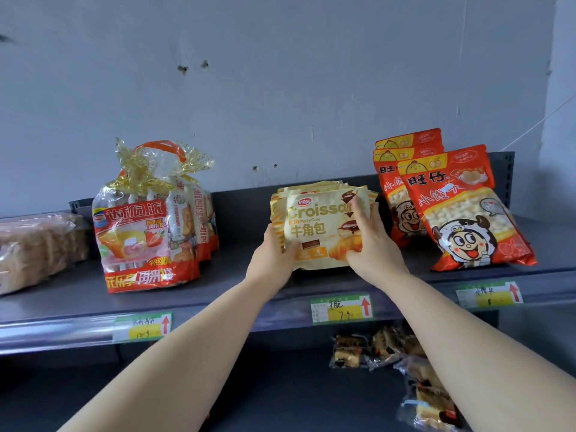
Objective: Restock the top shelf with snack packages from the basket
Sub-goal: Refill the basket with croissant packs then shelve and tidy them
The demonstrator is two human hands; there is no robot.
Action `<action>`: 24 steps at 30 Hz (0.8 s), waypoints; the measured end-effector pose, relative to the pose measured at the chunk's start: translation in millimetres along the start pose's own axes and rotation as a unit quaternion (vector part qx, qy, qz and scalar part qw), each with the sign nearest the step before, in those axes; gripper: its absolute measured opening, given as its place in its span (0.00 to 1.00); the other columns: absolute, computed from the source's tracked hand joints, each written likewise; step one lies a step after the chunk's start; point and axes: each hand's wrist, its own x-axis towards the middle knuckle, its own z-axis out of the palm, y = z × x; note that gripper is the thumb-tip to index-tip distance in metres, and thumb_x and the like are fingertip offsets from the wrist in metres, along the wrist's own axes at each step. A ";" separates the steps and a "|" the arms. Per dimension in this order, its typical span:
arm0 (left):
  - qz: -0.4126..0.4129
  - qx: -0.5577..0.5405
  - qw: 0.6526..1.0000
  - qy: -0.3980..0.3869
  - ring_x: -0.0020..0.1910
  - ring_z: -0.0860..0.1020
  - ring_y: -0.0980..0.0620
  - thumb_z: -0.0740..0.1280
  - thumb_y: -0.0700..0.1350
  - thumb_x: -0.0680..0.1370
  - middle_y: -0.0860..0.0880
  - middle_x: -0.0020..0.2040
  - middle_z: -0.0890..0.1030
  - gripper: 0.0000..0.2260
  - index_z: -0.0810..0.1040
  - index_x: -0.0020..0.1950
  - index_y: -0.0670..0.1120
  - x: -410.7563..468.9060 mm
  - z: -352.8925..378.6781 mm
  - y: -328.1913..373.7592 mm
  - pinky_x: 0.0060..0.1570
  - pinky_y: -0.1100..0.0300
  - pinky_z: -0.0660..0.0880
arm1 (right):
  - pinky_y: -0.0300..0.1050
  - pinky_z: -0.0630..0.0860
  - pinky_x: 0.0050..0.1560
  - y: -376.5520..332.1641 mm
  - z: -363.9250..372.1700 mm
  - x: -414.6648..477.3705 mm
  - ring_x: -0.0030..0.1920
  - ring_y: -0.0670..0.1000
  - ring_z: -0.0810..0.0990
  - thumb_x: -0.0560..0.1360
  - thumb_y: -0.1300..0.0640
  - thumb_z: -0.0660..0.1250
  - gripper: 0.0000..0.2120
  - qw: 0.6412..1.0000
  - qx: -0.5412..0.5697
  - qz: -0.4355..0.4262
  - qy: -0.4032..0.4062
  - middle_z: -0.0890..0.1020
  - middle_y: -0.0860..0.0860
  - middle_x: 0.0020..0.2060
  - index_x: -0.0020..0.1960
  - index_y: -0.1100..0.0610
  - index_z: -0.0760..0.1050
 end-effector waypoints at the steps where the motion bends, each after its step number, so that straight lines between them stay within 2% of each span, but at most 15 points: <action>1: -0.007 0.027 1.000 0.006 0.50 0.80 0.53 0.62 0.55 0.81 0.54 0.59 0.80 0.23 0.62 0.74 0.52 -0.1 0.0 0.5 0.50 0.50 0.80 | 0.36 0.65 0.27 0.9 0.2 0.9 0.50 0.56 0.80 0.76 0.57 0.65 0.48 1.000 0.001 -0.003 -0.006 0.37 0.50 0.78 0.75 0.35 0.31; 3: -0.020 0.073 0.997 0.022 0.45 0.78 0.52 0.60 0.55 0.82 0.53 0.56 0.79 0.24 0.60 0.75 0.51 1.6 2.1 1.0 0.40 0.55 0.76 | 0.37 0.68 0.28 2.5 2.0 4.7 0.44 0.53 0.79 0.77 0.58 0.65 0.49 1.000 -0.007 -0.013 -0.018 0.35 0.50 0.78 0.73 0.34 0.28; 5: -0.041 0.092 0.994 0.035 0.43 0.76 0.51 0.59 0.54 0.82 0.51 0.55 0.78 0.24 0.58 0.76 0.50 5.8 3.1 2.1 0.37 0.56 0.72 | 0.40 0.72 0.30 2.6 6.3 7.5 0.43 0.51 0.78 0.78 0.57 0.64 0.49 0.999 -0.015 -0.016 -0.040 0.32 0.50 0.77 0.69 0.32 0.24; 7: -0.056 0.104 0.992 0.041 0.43 0.77 0.50 0.58 0.55 0.82 0.50 0.54 0.78 0.26 0.56 0.77 0.50 10.2 5.9 1.0 0.36 0.56 0.72 | 0.41 0.72 0.30 4.1 10.0 11.2 0.48 0.54 0.79 0.79 0.55 0.63 0.50 0.998 -0.019 -0.015 -0.049 0.29 0.49 0.75 0.65 0.30 0.20; 10: -0.062 0.107 0.991 0.045 0.43 0.76 0.50 0.57 0.55 0.83 0.49 0.54 0.77 0.28 0.51 0.79 0.49 8.6 6.9 3.1 0.34 0.56 0.70 | 0.42 0.73 0.33 5.9 10.5 11.0 0.58 0.58 0.78 0.79 0.55 0.63 0.50 0.998 -0.025 -0.025 -0.042 0.28 0.48 0.75 0.64 0.29 0.19; 12: -0.050 0.110 0.991 0.055 0.45 0.76 0.48 0.57 0.55 0.83 0.49 0.56 0.77 0.31 0.45 0.81 0.50 4.0 6.6 4.8 0.38 0.55 0.71 | 0.49 0.78 0.46 6.8 8.7 9.0 0.64 0.61 0.74 0.79 0.54 0.64 0.50 0.999 -0.032 -0.034 -0.025 0.30 0.50 0.76 0.66 0.30 0.20; 13: -0.042 0.109 0.991 0.065 0.47 0.78 0.47 0.57 0.55 0.82 0.49 0.58 0.78 0.33 0.42 0.81 0.51 1.8 6.0 5.5 0.40 0.54 0.73 | 0.53 0.77 0.54 6.9 7.5 8.8 0.70 0.62 0.68 0.78 0.54 0.64 0.49 0.998 -0.038 -0.042 -0.016 0.31 0.51 0.76 0.68 0.31 0.22; 15: -0.031 0.099 0.991 0.087 0.61 0.76 0.44 0.58 0.57 0.82 0.48 0.70 0.72 0.34 0.40 0.81 0.51 -3.8 2.4 9.3 0.51 0.50 0.75 | 0.59 0.70 0.66 7.0 5.8 9.0 0.77 0.63 0.52 0.79 0.52 0.63 0.46 0.998 -0.052 -0.044 -0.007 0.34 0.54 0.77 0.73 0.35 0.28; 16: -0.027 0.099 0.990 0.096 0.69 0.70 0.44 0.58 0.57 0.82 0.49 0.76 0.66 0.34 0.40 0.81 0.51 -7.3 0.0 10.4 0.58 0.48 0.72 | 0.60 0.67 0.69 6.5 5.4 8.5 0.77 0.63 0.47 0.79 0.51 0.63 0.44 0.997 -0.061 -0.041 0.000 0.35 0.55 0.77 0.75 0.38 0.30; 18: -0.014 0.136 0.985 0.105 0.77 0.57 0.46 0.57 0.57 0.83 0.51 0.81 0.53 0.34 0.41 0.81 0.49 -16.3 -5.8 10.3 0.69 0.47 0.64 | 0.61 0.61 0.72 4.2 4.4 5.6 0.77 0.64 0.45 0.79 0.49 0.61 0.41 0.996 -0.080 -0.037 0.025 0.37 0.57 0.78 0.76 0.40 0.33; 20: 0.015 0.202 0.974 0.100 0.80 0.49 0.48 0.57 0.57 0.83 0.50 0.81 0.47 0.34 0.41 0.81 0.48 -25.7 -11.8 8.0 0.76 0.48 0.56 | 0.60 0.58 0.74 1.3 1.6 0.8 0.78 0.63 0.45 0.80 0.45 0.59 0.39 0.994 -0.089 -0.028 0.058 0.39 0.58 0.78 0.77 0.41 0.33; 24: 0.071 0.292 0.951 0.074 0.80 0.40 0.50 0.55 0.57 0.83 0.51 0.81 0.41 0.34 0.39 0.81 0.48 -37.9 -16.5 0.7 0.77 0.47 0.45 | 0.59 0.52 0.76 -1.6 -4.1 -13.2 0.78 0.58 0.43 0.81 0.42 0.55 0.35 0.989 -0.118 -0.012 0.085 0.41 0.56 0.78 0.78 0.42 0.35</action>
